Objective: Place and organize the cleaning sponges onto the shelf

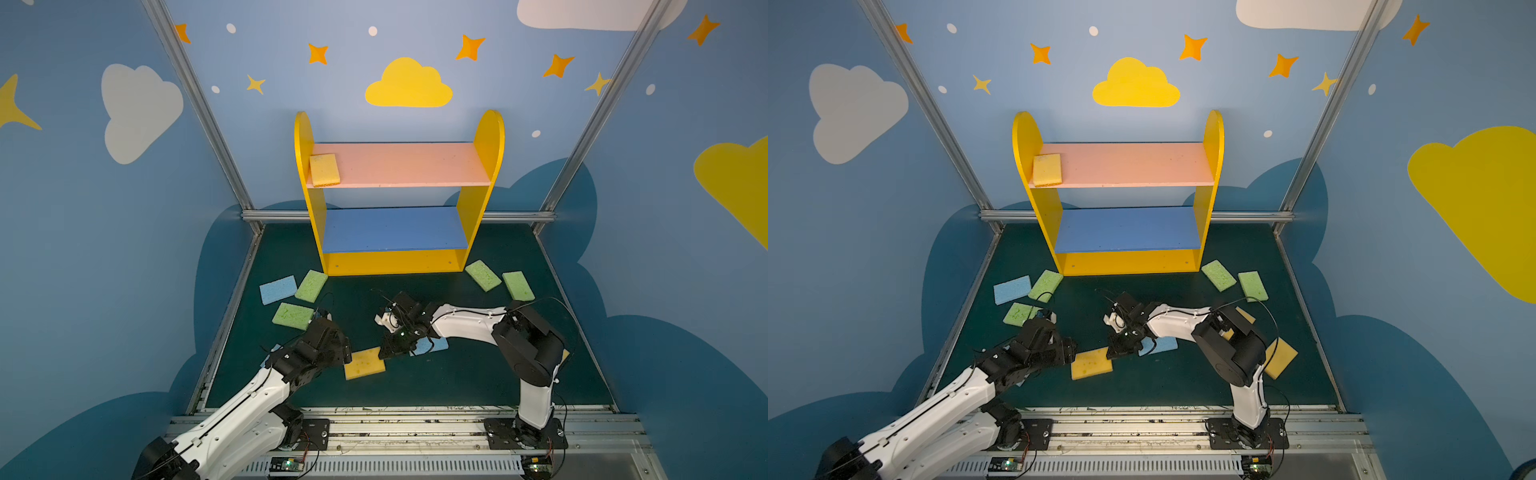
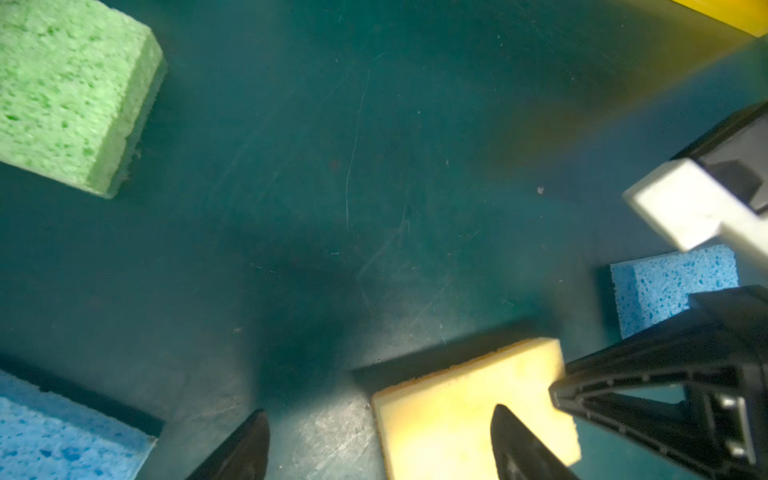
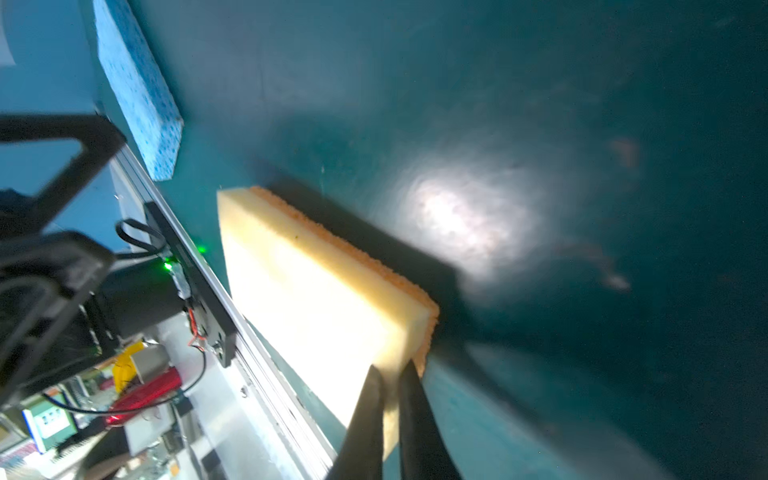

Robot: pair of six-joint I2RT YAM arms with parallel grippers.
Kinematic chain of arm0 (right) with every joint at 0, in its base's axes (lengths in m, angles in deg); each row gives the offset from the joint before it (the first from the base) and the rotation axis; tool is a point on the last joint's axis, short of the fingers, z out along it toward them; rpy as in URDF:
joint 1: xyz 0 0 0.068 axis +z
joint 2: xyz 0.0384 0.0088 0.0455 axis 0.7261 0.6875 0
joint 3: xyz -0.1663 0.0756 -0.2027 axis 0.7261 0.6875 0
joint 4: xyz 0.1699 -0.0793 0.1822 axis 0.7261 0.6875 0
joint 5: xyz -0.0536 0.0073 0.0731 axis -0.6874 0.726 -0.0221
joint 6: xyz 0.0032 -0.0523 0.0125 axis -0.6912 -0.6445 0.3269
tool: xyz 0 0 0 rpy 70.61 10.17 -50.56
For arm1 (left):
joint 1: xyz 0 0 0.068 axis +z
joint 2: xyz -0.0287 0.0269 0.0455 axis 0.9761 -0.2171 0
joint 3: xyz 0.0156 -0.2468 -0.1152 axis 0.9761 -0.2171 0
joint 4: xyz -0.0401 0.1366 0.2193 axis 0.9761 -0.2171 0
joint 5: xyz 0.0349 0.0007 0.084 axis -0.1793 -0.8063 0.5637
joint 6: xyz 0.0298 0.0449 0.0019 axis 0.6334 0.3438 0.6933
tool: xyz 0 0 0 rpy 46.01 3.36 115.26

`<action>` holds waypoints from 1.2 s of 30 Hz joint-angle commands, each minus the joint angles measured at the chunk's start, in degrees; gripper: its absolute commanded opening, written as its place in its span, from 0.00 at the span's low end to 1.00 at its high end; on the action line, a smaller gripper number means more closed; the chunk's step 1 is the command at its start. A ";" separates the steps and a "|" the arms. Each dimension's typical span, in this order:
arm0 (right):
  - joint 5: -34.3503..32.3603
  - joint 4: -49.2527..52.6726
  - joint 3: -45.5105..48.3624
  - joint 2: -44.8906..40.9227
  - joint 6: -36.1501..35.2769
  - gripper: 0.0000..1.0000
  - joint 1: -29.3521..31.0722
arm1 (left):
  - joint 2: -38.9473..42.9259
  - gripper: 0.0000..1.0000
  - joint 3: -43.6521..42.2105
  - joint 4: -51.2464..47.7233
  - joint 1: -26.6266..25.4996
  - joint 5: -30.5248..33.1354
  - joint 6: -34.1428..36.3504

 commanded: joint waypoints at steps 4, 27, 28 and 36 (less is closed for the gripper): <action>1.48 -4.68 5.59 -5.81 5.91 0.08 -4.90 | -0.85 0.95 4.15 -0.86 -0.51 2.37 2.42; -8.37 36.32 -30.70 9.12 -24.00 0.55 -11.63 | -9.78 0.95 2.44 20.20 -1.30 -10.02 15.37; -8.30 35.85 -30.32 8.43 -23.76 0.58 -11.96 | -10.23 0.95 2.50 20.87 -1.30 -10.38 16.49; -4.53 27.60 -21.49 -0.89 -18.11 0.64 -14.67 | -19.06 1.00 7.37 24.67 -1.12 -6.93 24.32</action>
